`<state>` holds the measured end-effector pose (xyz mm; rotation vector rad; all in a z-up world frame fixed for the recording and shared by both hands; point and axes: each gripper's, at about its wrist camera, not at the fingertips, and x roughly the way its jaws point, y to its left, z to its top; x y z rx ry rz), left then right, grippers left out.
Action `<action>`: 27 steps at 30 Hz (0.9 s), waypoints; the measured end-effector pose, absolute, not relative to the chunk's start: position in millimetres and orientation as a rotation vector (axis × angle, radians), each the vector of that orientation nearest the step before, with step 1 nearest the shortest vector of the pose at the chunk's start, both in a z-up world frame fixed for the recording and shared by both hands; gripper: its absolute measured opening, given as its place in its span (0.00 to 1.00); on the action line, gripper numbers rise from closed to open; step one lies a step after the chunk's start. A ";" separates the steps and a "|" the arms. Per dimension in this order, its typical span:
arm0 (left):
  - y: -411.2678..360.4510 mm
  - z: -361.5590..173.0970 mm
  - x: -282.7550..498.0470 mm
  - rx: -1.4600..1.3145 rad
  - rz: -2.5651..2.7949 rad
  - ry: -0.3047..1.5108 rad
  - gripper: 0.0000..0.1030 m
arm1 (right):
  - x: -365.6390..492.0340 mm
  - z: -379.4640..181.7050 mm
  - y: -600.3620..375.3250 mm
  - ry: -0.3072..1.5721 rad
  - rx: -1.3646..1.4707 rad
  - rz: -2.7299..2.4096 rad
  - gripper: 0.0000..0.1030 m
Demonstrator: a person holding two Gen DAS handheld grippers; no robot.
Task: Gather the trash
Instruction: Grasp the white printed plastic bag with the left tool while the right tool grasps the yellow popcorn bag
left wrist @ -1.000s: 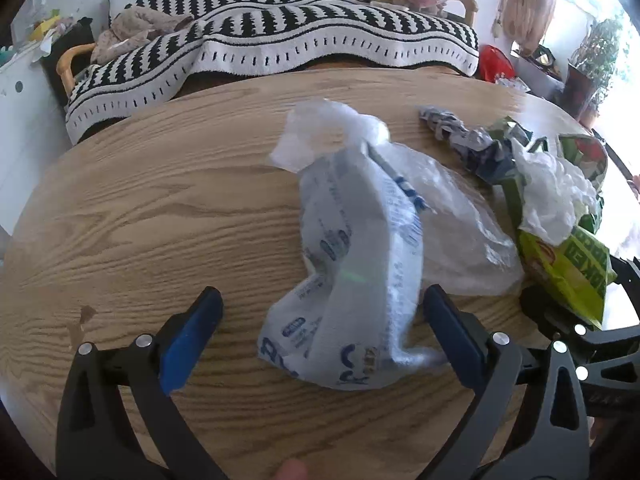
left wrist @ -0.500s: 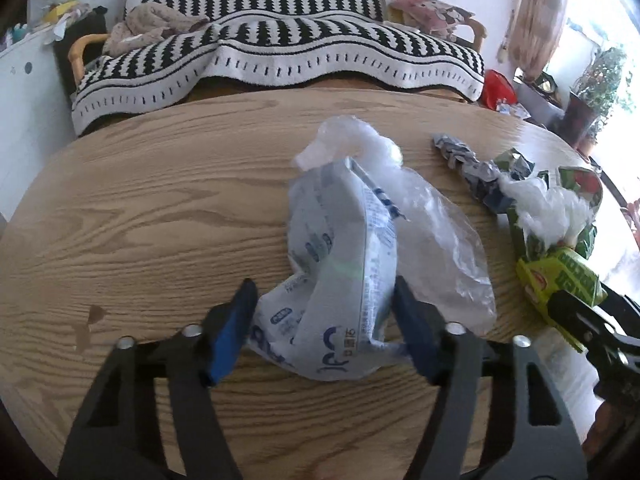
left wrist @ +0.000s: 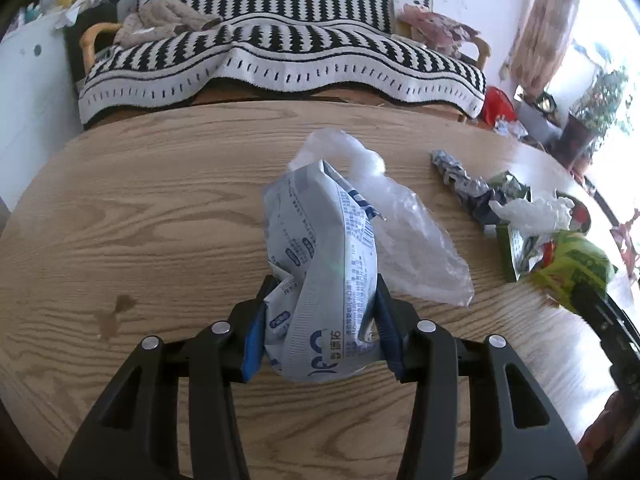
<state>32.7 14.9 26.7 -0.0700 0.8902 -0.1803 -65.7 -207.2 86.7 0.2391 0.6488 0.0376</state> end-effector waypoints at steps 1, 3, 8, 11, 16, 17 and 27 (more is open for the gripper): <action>17.0 26.9 31.8 -0.073 -0.179 0.892 0.45 | -68.6 89.2 -206.8 0.633 0.239 0.040 0.46; 21.6 29.9 28.4 -0.077 -0.175 0.884 0.45 | -76.1 97.0 -202.3 0.593 0.218 0.035 0.46; 30.0 37.2 22.2 -0.087 -0.166 0.868 0.44 | -96.2 116.5 -183.8 0.487 0.167 0.081 0.46; 34.0 39.9 20.4 -0.098 -0.172 0.866 0.44 | -95.2 115.4 -178.7 0.509 0.151 0.062 0.46; 37.9 39.6 18.9 -0.098 -0.177 0.870 0.44 | -87.1 109.3 -179.3 0.539 0.163 0.047 0.47; 38.2 39.2 18.4 -0.098 -0.178 0.872 0.44 | -86.2 108.7 -179.4 0.544 0.162 0.046 0.47; 51.4 42.2 15.5 -0.214 -0.287 0.866 0.43 | -72.6 101.4 -181.4 0.583 0.171 0.042 0.47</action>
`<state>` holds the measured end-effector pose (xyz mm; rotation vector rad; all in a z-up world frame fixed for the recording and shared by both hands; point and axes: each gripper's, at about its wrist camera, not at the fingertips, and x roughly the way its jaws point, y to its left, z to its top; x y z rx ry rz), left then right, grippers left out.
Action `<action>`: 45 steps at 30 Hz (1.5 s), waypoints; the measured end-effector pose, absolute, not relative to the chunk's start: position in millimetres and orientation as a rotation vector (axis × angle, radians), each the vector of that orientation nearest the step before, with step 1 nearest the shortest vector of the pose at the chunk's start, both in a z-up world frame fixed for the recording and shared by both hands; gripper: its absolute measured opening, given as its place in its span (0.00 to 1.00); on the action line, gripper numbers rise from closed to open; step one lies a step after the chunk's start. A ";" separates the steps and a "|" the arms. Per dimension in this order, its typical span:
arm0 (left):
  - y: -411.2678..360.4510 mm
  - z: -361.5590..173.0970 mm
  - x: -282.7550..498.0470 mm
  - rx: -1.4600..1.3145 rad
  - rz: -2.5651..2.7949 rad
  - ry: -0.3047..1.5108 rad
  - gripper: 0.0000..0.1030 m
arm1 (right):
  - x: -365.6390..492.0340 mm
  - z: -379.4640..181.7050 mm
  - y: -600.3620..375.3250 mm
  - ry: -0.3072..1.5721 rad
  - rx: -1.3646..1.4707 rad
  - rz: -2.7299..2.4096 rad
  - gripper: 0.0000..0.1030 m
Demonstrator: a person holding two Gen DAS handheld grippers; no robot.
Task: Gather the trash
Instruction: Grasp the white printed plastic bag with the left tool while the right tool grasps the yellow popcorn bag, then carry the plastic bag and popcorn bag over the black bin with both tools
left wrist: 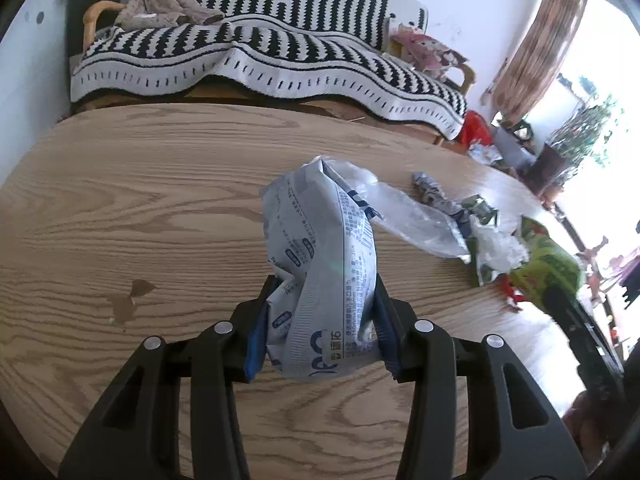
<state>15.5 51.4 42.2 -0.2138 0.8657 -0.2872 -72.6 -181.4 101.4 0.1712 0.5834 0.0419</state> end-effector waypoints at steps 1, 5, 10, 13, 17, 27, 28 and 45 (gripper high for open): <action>52.0 41.4 15.0 -0.222 -0.291 0.868 0.43 | -73.5 100.8 -181.4 0.584 0.170 0.043 0.47; 52.3 34.7 14.9 -0.207 -0.278 0.886 0.43 | -72.2 100.4 -181.8 0.587 0.177 0.053 0.47; 50.7 30.2 17.9 -0.190 -0.257 0.905 0.43 | -69.7 96.4 -186.7 0.607 0.202 0.058 0.47; 53.0 33.4 17.2 -0.223 -0.286 0.893 0.42 | -66.9 94.1 -189.1 0.623 0.214 0.058 0.47; 56.4 38.7 12.8 -0.276 -0.320 0.870 0.42 | -65.5 92.6 -190.5 0.632 0.225 0.049 0.47; 31.1 74.0 -21.2 -0.248 -0.333 0.795 0.41 | -96.8 118.7 -213.3 0.517 0.249 -0.014 0.47; 19.5 79.4 -28.0 -0.236 -0.355 0.788 0.41 | -107.3 127.3 -221.0 0.491 0.254 -0.025 0.47; -304.9 -8.3 -242.6 0.133 -1.005 1.178 0.42 | -361.5 87.7 -443.8 0.803 0.528 -0.380 0.47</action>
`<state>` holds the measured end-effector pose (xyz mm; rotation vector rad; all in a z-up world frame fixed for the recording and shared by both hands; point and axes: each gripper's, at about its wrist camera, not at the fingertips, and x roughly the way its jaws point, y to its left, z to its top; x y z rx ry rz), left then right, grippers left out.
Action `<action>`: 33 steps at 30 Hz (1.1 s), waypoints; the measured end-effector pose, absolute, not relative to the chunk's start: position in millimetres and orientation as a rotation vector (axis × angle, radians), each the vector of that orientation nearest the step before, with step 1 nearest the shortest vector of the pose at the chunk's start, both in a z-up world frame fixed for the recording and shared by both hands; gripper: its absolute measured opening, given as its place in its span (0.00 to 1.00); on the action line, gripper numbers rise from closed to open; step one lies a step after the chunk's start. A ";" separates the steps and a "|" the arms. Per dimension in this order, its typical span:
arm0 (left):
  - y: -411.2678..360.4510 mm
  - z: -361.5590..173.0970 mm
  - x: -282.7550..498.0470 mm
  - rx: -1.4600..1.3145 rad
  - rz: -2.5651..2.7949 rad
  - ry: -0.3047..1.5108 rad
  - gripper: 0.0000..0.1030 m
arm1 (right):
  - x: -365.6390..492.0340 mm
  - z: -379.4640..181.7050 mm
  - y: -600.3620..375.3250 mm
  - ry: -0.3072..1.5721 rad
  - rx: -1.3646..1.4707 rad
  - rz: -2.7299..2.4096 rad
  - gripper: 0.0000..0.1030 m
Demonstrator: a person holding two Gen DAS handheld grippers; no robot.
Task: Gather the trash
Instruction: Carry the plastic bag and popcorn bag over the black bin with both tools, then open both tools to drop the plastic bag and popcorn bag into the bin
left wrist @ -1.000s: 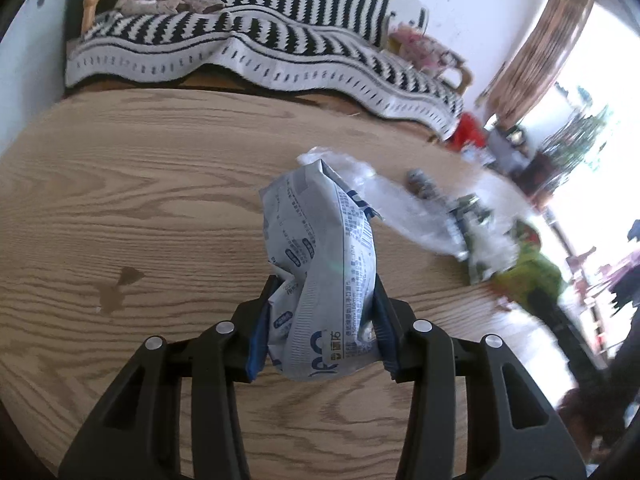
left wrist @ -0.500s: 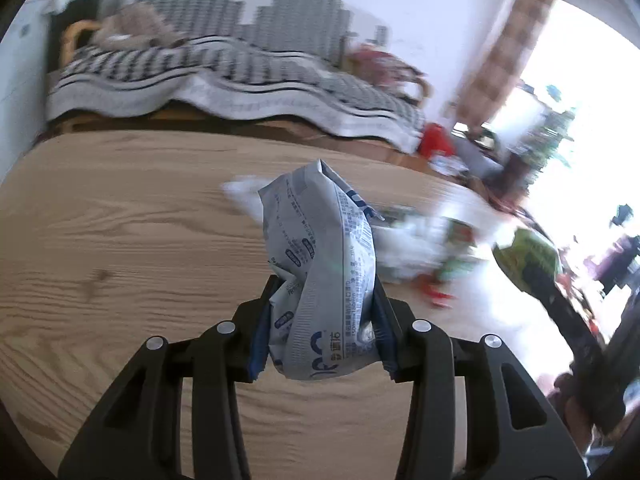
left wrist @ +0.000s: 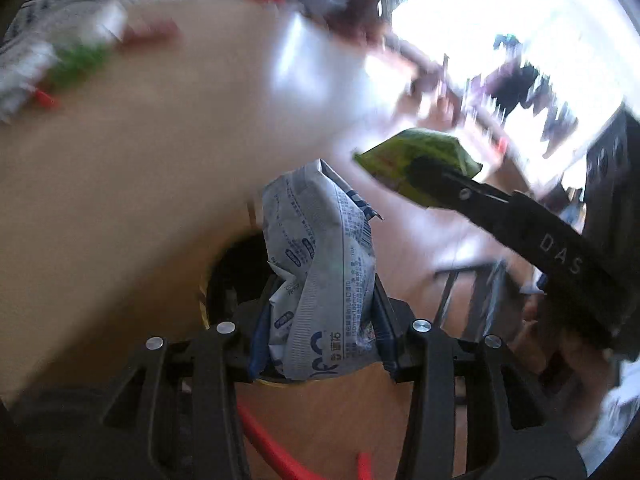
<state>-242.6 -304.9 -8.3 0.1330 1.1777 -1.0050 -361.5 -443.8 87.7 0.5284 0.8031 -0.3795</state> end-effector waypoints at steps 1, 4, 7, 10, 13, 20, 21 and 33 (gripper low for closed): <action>-317.1 -26.3 -247.8 0.173 -1.002 1.207 0.42 | -365.5 70.8 -451.6 0.842 0.557 -0.396 0.47; -344.1 -85.0 -259.8 0.255 -0.995 1.313 0.41 | -383.6 12.6 -476.7 0.950 0.687 -0.441 0.47; -353.5 -98.0 -259.4 0.304 -0.994 1.326 0.41 | -389.7 -18.3 -478.9 1.021 0.718 -0.439 0.47; -350.4 -105.5 -254.7 0.318 -0.977 1.350 0.40 | -396.0 -31.1 -480.0 1.033 0.747 -0.437 0.47; -343.4 -103.7 -245.8 0.296 -0.969 1.352 0.40 | -397.7 -28.5 -481.1 1.022 0.740 -0.437 0.47; -349.6 -95.4 -254.7 0.259 -0.988 1.346 0.41 | -386.6 -21.2 -481.9 1.002 0.728 -0.435 0.47; -349.3 -95.0 -254.3 0.255 -0.988 1.345 0.41 | -384.2 -20.5 -481.9 1.002 0.728 -0.439 0.47; -345.1 -81.0 -260.1 0.257 -0.920 1.271 0.94 | -389.2 15.6 -495.7 0.841 0.690 -0.574 0.93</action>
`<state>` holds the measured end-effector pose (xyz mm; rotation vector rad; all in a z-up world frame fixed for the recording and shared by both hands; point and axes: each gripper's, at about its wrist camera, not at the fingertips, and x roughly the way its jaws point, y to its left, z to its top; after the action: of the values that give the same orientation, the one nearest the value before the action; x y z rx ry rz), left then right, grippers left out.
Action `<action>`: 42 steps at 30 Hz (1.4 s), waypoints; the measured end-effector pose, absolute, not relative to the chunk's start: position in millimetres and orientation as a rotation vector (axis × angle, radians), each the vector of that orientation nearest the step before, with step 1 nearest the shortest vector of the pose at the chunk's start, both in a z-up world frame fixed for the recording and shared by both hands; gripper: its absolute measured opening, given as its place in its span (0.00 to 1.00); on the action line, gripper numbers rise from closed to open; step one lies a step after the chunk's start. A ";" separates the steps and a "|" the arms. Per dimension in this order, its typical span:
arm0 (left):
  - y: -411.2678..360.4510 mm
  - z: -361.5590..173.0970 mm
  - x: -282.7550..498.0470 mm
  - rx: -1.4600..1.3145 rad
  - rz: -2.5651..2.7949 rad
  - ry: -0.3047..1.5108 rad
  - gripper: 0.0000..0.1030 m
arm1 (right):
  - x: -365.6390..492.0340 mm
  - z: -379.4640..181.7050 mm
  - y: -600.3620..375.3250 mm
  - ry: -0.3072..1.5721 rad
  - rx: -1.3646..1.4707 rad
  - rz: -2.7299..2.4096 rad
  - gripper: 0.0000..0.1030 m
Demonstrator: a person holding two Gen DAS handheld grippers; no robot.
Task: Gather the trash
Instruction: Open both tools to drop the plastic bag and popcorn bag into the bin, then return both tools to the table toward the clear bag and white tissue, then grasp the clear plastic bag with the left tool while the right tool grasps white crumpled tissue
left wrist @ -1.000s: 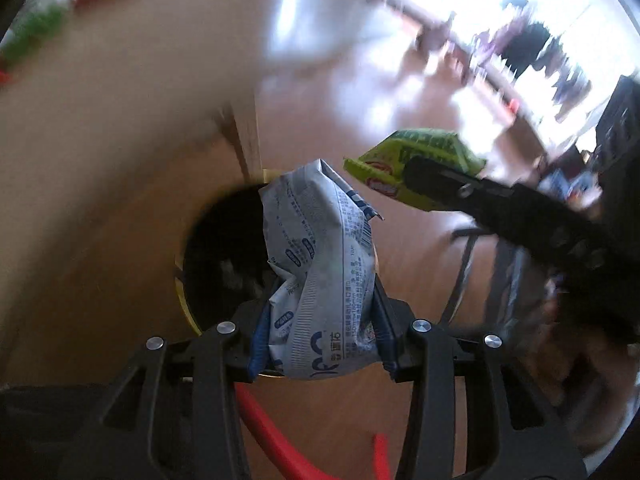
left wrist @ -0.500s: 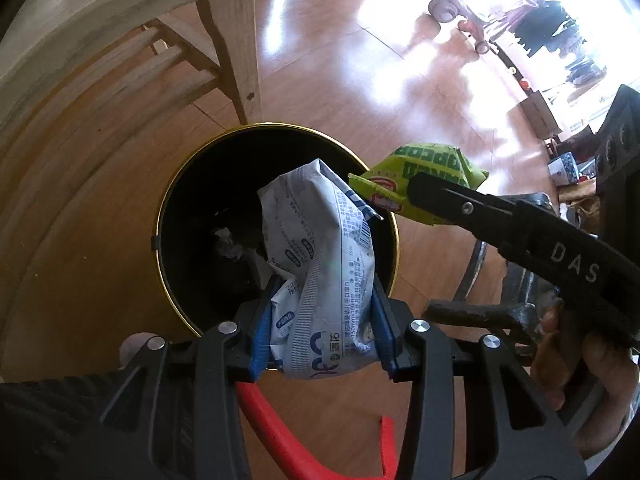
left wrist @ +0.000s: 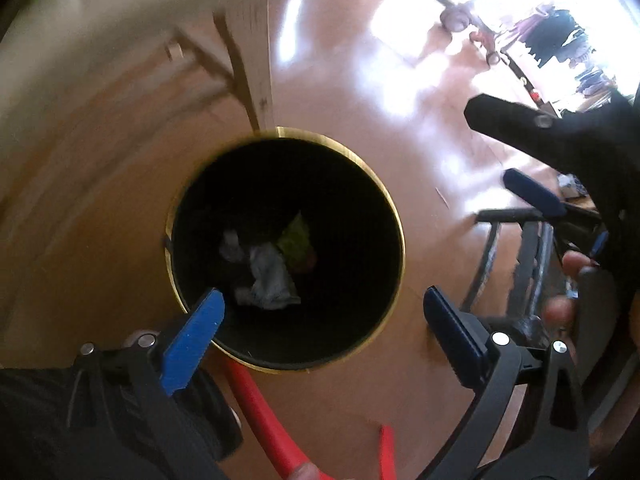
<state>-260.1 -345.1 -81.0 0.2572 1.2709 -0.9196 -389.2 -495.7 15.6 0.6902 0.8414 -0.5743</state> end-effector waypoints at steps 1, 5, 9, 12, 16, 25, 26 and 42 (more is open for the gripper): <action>-342.7 -69.7 -261.5 0.238 -0.935 1.222 0.94 | -392.0 23.3 -493.9 0.802 0.629 -0.629 0.93; -322.5 -25.0 -257.3 0.179 -0.933 1.045 0.94 | -394.5 38.8 -490.1 0.736 0.588 -0.667 0.93; -288.5 13.5 -227.6 0.133 -0.827 0.944 0.94 | -380.3 55.8 -476.0 0.698 0.498 -0.667 0.93; -241.3 34.5 -188.9 0.024 -0.676 0.932 0.94 | -356.1 67.2 -455.4 0.672 0.455 -0.612 0.93; -161.8 44.4 -129.2 -0.104 -0.387 0.932 0.94 | -310.7 81.5 -418.8 0.641 0.399 -0.495 0.93; -65.9 76.8 -11.3 -0.146 -0.105 0.906 0.94 | -193.9 100.4 -340.9 0.641 0.248 -0.236 0.93; -65.2 77.6 6.4 -0.138 -0.103 0.923 0.94 | -180.4 101.2 -335.0 0.659 0.223 -0.200 0.93; -73.8 18.9 107.7 -0.048 -0.041 1.093 0.94 | -19.7 79.1 -242.6 0.740 -0.131 0.153 0.93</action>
<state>107.7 -73.8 18.9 -0.0480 1.0928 -0.0411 -19.7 -242.6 79.1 -0.1305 0.7398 0.1534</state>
